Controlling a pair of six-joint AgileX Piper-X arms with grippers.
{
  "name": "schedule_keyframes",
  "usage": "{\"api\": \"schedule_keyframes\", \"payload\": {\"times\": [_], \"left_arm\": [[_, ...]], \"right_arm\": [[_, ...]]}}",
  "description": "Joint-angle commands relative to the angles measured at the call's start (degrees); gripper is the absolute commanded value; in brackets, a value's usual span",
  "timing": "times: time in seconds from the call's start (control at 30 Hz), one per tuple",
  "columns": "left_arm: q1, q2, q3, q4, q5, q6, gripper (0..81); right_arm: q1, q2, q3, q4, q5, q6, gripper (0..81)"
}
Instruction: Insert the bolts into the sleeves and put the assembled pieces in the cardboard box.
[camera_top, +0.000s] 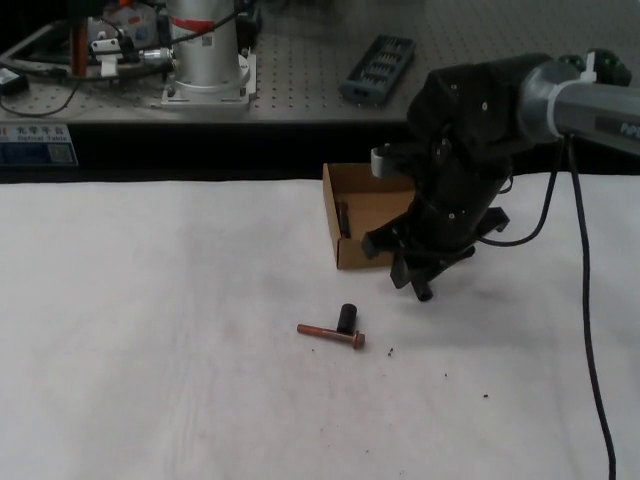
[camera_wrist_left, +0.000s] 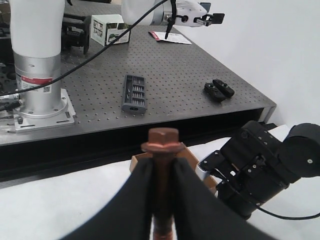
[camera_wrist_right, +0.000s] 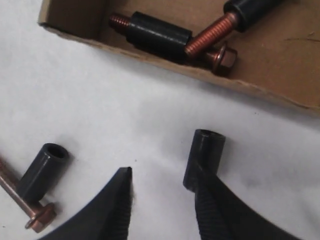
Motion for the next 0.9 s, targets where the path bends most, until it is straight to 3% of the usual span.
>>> {"api": "schedule_keyframes", "payload": {"times": [0.0,0.4,0.87], "left_arm": [[0.2,-1.0,-0.2,-0.7,0.5,-0.4,8.0],[0.2,-1.0,-0.2,-0.7,0.5,-0.4,8.0],[0.2,-4.0,-0.2,-0.7,0.5,-0.4,8.0]], "right_arm": [[-0.1,0.5,-0.5,0.0,0.7,0.1,30.8],[-0.1,2.6,-2.2,-1.3,2.9,0.1,30.8],[-0.1,2.6,-2.2,-2.7,11.2,1.7,27.3]]}}
